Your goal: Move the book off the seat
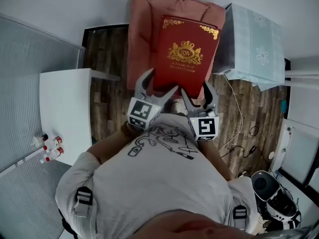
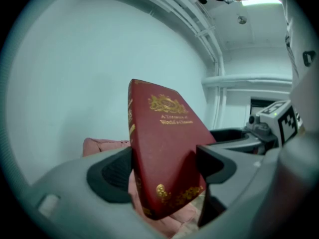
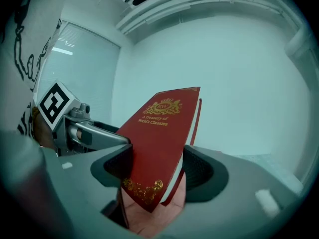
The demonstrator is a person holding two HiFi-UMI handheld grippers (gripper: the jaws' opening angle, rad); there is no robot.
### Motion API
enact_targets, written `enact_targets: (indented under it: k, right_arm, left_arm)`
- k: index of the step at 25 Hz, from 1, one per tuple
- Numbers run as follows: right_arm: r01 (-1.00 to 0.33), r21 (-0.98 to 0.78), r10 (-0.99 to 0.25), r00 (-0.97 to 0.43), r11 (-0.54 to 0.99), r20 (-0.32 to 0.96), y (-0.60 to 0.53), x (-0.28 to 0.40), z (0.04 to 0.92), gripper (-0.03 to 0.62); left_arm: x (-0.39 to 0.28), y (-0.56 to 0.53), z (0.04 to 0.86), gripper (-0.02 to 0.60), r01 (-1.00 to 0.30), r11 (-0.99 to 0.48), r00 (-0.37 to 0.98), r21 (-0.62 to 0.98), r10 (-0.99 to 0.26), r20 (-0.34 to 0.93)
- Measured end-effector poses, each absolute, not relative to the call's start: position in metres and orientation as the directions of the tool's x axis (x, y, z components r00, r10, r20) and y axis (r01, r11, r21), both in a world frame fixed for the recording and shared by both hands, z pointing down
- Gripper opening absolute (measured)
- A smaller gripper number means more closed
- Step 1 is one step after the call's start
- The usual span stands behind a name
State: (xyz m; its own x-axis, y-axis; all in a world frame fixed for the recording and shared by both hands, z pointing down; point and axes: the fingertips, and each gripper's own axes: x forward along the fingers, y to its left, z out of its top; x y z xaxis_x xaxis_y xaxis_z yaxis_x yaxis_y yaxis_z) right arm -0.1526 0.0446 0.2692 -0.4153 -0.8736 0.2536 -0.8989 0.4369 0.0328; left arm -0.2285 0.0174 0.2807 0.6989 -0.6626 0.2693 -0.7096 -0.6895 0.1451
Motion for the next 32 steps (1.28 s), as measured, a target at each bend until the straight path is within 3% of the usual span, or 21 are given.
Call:
enact_targets:
  k: [4,11,16,21,24,32]
  right_arm:
    - [-0.938,0.040,-0.912,-0.324,0.345,0.252,0.060,-0.132,0.270,0.321]
    - [-0.995,0.038,-0.967,-0.075,0.087,0.242,0.122,-0.037,0.254,0.321]
    - [-0.996,0.037,-0.963,0.089,-0.082,0.254,0.135,-0.015,0.267,0.321]
    - [-0.970,0.032,-0.927,0.240,-0.241,0.287,0.205,0.063,0.265,0.321]
    - [-0.953,0.017,-0.916,0.296,-0.303,0.270,0.249,0.108,0.259,0.321]
    - [-0.924,0.010,-0.894,0.372,-0.382,0.250,0.290,0.147,0.275,0.321]
  left_arm:
    - [-0.204,0.026,0.283,0.396,-0.636,-0.754,0.766,0.163,-0.590,0.257]
    - [-0.099,0.072,0.265,0.396,-0.424,-0.891,0.890,0.163,-0.377,0.258]
    - [-0.067,0.076,0.279,0.396,-0.267,-0.945,0.944,0.189,-0.217,0.250]
    - [0.019,0.137,0.273,0.396,-0.125,-0.975,0.961,0.183,-0.073,0.268]
    - [0.069,0.180,0.269,0.396,-0.067,-0.980,0.961,0.190,-0.012,0.275]
    - [0.118,0.218,0.288,0.396,0.034,-0.980,0.955,0.196,0.090,0.283]
